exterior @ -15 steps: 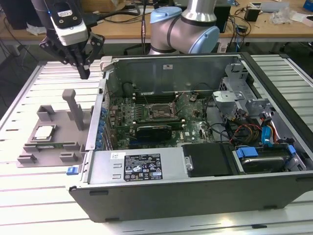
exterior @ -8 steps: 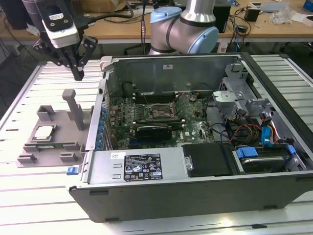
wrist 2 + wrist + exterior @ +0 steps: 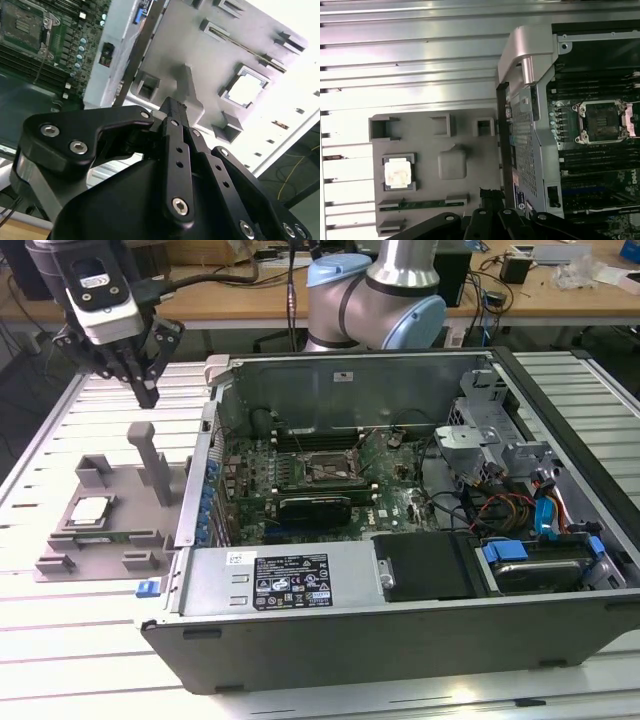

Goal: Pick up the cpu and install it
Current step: 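Reach for the cpu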

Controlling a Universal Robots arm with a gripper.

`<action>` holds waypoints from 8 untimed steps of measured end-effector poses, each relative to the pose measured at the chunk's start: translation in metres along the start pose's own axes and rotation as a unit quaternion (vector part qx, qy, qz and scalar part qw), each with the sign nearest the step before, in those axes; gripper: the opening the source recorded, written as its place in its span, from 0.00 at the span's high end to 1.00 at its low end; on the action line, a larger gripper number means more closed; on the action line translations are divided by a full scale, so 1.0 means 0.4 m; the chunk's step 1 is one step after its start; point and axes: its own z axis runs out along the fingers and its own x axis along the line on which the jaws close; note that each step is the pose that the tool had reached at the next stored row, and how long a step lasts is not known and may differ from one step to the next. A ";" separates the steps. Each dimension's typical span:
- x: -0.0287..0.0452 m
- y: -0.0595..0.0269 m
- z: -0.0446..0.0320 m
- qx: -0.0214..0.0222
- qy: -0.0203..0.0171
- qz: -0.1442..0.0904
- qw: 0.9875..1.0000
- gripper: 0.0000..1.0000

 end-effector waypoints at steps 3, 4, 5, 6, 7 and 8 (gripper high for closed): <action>0.032 -0.002 0.008 0.000 0.000 0.000 1.000 0.89; 0.039 -0.003 0.009 0.000 0.000 0.000 1.000 0.89; 0.047 -0.003 0.011 0.000 0.000 0.000 1.000 0.89; 0.052 -0.004 0.012 0.000 0.000 0.000 1.000 0.89; 0.057 -0.004 0.013 0.000 0.000 0.000 1.000 0.89; 0.065 -0.005 0.016 0.000 0.000 0.000 1.000 0.89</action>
